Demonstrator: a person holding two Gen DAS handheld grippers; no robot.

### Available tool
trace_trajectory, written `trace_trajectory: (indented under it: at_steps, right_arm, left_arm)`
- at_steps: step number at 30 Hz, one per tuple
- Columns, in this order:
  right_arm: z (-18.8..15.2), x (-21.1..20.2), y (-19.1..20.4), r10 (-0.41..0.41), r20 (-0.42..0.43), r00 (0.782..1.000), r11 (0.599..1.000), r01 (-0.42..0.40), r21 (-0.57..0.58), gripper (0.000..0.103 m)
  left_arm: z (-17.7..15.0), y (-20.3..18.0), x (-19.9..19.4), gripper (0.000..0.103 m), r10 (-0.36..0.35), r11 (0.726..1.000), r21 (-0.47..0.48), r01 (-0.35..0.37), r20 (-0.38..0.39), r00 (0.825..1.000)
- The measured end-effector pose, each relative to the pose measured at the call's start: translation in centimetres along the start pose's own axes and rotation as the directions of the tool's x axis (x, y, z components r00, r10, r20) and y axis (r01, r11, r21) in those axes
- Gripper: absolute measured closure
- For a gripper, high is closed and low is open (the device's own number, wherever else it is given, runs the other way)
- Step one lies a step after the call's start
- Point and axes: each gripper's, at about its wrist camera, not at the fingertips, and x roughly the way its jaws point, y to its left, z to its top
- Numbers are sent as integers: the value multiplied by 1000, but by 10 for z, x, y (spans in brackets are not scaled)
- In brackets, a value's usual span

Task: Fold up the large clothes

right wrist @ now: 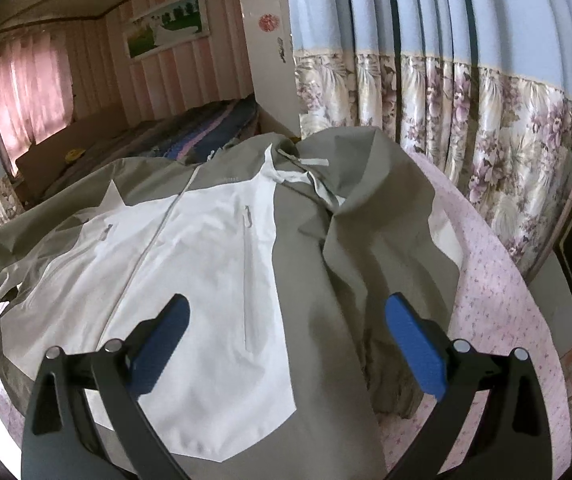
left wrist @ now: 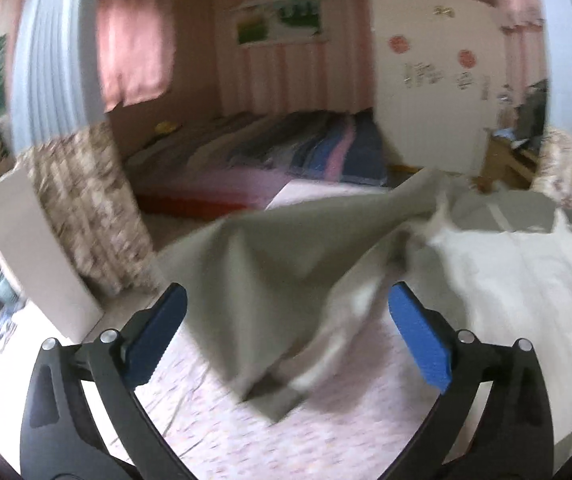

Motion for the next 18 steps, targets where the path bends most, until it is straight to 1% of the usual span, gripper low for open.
trace_trajectory:
  at_steps: [3,5,7,9,10,11,12,13,14,15,16,17,18]
  right_arm:
    - [2,5,5,9,-10,1000,1000,-9,3,5]
    - [6,7,13,15,-9,1000,1000,-15,-5,5]
    - [9,7,19,23,-2,1000,1000,-23,-16,5]
    - [14,8,25,31,1,1000,999,-31,-24,5]
    - [15,9,28,37,1,999,999,-37,-27,5]
    - [17,10,30,43,3,999,999,-43,-29,5]
    - [20,11,33,48,5,999,998,-48,-33,5]
    - [21,11,35,52,7,999,998,-51,-36,5]
    - [23,11,36,56,10,998,998,-55,-39,5]
    - [24,11,38,60,13,998,997,-59,-40,5]
    - [26,11,38,62,16,998,997,-62,-42,5]
    - [27,12,38,64,18,998,997,-63,-43,5]
    - [29,12,37,65,20,998,997,-65,-42,5]
  left_arm:
    - [-16,26,31,3,24,998,-59,-29,-90,996]
    - [-23,38,51,3,33,995,-89,-46,-145,989]
    - [-30,42,67,3,49,992,-103,-68,-181,982]
    - [-34,45,83,3,39,989,-131,-70,-223,974]
    - [-35,46,89,3,20,987,-152,-57,-234,972]
    - [-33,46,96,12,-12,983,-178,-33,-243,970]
    - [-33,45,100,47,-34,982,-189,-14,-249,968]
    - [-29,43,105,56,-54,982,-191,3,-260,964]
    - [-26,41,105,64,-52,982,-190,5,-248,967]
    - [-19,38,102,80,-60,982,-187,17,-225,972]
    - [-9,35,98,83,-86,980,-193,46,-207,975]
    - [-2,30,94,86,-93,980,-190,56,-189,978]
    - [9,23,88,87,-81,984,-169,54,-159,984]
